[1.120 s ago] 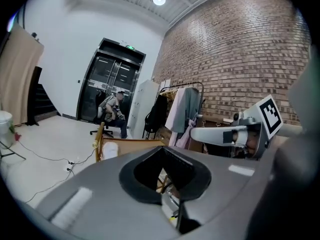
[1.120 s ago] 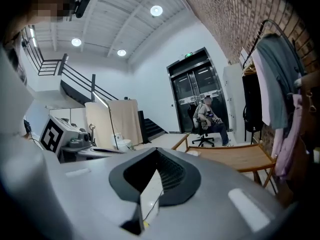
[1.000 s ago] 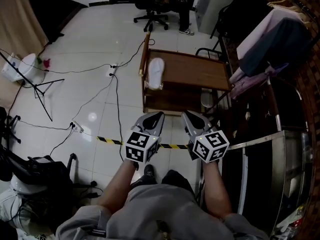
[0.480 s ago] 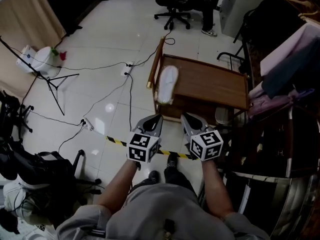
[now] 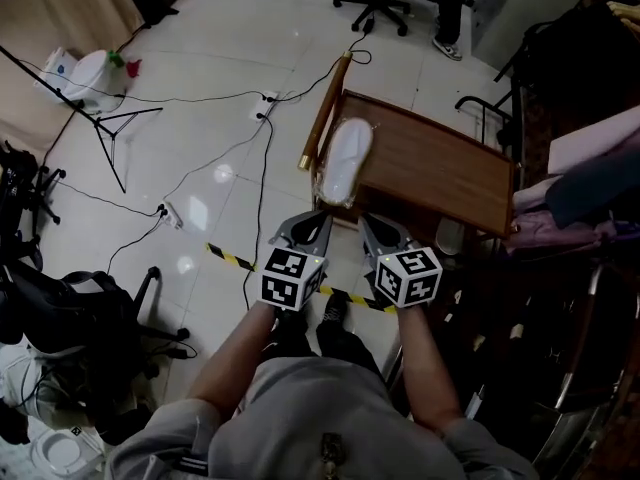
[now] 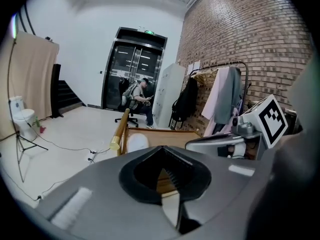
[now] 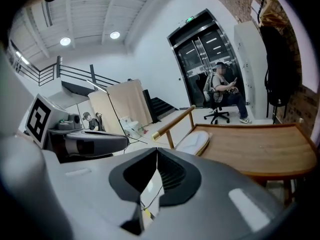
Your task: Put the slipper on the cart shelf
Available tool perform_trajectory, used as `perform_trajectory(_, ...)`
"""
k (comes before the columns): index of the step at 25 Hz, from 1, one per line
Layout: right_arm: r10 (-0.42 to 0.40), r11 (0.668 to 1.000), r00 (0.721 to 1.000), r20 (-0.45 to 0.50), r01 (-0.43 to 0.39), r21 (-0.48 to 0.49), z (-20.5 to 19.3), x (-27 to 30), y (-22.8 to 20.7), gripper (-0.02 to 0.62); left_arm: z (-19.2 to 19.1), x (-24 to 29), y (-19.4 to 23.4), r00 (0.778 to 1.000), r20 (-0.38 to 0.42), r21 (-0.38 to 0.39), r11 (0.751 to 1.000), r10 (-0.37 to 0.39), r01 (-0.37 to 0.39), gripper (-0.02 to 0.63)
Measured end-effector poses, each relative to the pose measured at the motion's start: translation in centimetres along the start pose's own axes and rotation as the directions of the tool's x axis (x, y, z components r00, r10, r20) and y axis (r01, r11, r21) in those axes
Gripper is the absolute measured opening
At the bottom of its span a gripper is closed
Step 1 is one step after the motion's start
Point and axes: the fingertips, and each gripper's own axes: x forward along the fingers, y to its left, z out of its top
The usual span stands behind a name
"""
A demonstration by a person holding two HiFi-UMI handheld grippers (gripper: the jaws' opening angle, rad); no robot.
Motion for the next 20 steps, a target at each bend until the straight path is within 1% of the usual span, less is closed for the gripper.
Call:
perform_trajectory(3, -0.008, 0.998, 0.999, -0.041, 0.010, 0.059, -0.9, 2.2, -0.7, 0.000, -0.7, 0.8, 1.5, 1.000, -0.018, -0.017, 1.000, -0.016, 0.016, 0.008)
perform_trajectory(7, -0.018, 0.990, 0.997, -0.077, 0.028, 0.135, -2.0, 4.7, -2.3, 0.006, -1.9, 2.0, 3.3, 0.999, -0.052, -0.039, 0.999, -0.017, 0.015, 0.008)
perform_trajectory(9, -0.031, 0.983, 0.995, -0.095, 0.048, 0.176, -2.7, 6.0, -3.4, 0.031, -2.4, 2.7, 3.9, 0.998, -0.068, -0.047, 0.999, -0.017, 0.014, 0.008)
perform_trajectory(10, -0.036, 0.977, 0.994, -0.106, 0.057, 0.205, -3.2, 6.7, -3.9, 0.060, -2.6, 3.0, 4.3, 0.997, -0.079, -0.047, 0.999, -0.017, 0.014, 0.008)
perform_trajectory(12, -0.033, 0.961, 0.992, -0.124, 0.065, 0.269, -4.3, 8.3, -5.0, 0.159, -3.1, 3.5, 5.0, 0.995, -0.097, -0.055, 0.998, -0.020, 0.014, 0.008)
perform_trajectory(13, -0.026, 0.950, 0.992, -0.126, 0.063, 0.306, -4.9, 9.0, -5.5, 0.187, -3.3, 3.6, 5.2, 0.994, -0.106, -0.063, 0.998, -0.022, 0.015, 0.008)
perform_trajectory(14, -0.019, 0.936, 0.992, -0.122, 0.060, 0.347, -5.5, 9.8, -6.1, 0.231, -3.5, 3.8, 5.3, 0.993, -0.114, -0.070, 0.997, -0.024, 0.016, 0.008)
perform_trajectory(15, -0.016, 0.918, 0.993, -0.116, 0.060, 0.391, -6.1, 10.6, -6.7, 0.256, -3.6, 3.9, 5.5, 0.992, -0.121, -0.073, 0.997, -0.026, 0.017, 0.008)
perform_trajectory(17, -0.023, 0.882, 0.993, -0.113, 0.073, 0.465, -7.2, 11.8, -8.2, 0.279, -3.8, 4.3, 5.8, 0.991, -0.130, -0.070, 0.997, -0.026, 0.017, 0.008)
perform_trajectory(18, -0.028, 0.869, 0.993, -0.118, 0.083, 0.488, -7.7, 12.3, -8.8, 0.279, -4.0, 4.4, 5.8, 0.990, -0.136, -0.072, 0.997, -0.026, 0.016, 0.008)
perform_trajectory(20, -0.032, 0.854, 0.991, -0.131, 0.096, 0.512, -8.5, 13.2, -9.5, 0.279, -4.3, 4.7, 5.9, 0.988, -0.151, -0.075, 0.997, -0.026, 0.015, 0.008)
